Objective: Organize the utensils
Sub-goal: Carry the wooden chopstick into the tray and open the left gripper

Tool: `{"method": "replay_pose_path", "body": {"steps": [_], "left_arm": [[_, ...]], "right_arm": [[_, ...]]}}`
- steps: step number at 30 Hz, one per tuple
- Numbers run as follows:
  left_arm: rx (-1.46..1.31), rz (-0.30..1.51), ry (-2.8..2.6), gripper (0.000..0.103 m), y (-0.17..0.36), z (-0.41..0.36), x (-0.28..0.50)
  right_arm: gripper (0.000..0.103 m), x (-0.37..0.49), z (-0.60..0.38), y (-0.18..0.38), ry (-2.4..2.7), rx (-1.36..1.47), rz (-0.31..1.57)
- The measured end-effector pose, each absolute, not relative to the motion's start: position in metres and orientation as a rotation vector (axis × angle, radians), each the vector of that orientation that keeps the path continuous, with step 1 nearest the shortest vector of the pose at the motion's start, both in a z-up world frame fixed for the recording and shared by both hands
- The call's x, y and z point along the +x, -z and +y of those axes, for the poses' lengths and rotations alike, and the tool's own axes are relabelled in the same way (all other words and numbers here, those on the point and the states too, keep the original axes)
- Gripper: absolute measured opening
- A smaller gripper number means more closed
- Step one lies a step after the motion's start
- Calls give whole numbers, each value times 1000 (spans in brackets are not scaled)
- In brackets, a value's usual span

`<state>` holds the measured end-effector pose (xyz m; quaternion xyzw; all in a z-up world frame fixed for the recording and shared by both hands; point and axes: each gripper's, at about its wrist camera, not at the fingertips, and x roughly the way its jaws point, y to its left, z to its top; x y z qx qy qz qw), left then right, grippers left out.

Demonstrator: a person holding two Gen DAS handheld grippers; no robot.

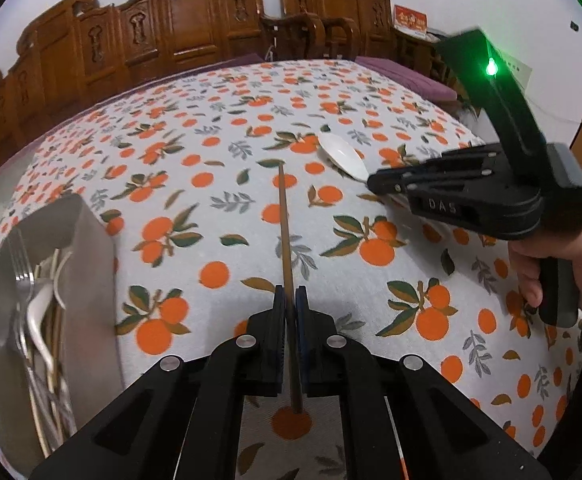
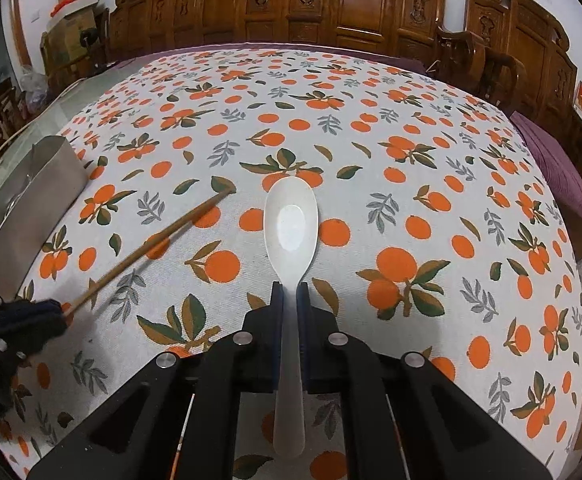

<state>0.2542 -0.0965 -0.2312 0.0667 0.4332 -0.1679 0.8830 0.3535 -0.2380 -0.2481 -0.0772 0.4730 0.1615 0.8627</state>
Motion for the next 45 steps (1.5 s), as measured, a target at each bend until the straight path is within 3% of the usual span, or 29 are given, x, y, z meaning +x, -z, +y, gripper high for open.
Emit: {"method": "replay_pose_path", "body": {"steps": [26, 45], "left_arm": [[74, 721, 278, 4, 148, -32, 202], [-10, 755, 142, 4, 158, 51, 190]], "right_arm": [[8, 297, -199, 191, -418, -137, 871], [8, 246, -167, 187, -457, -178, 875]]}}
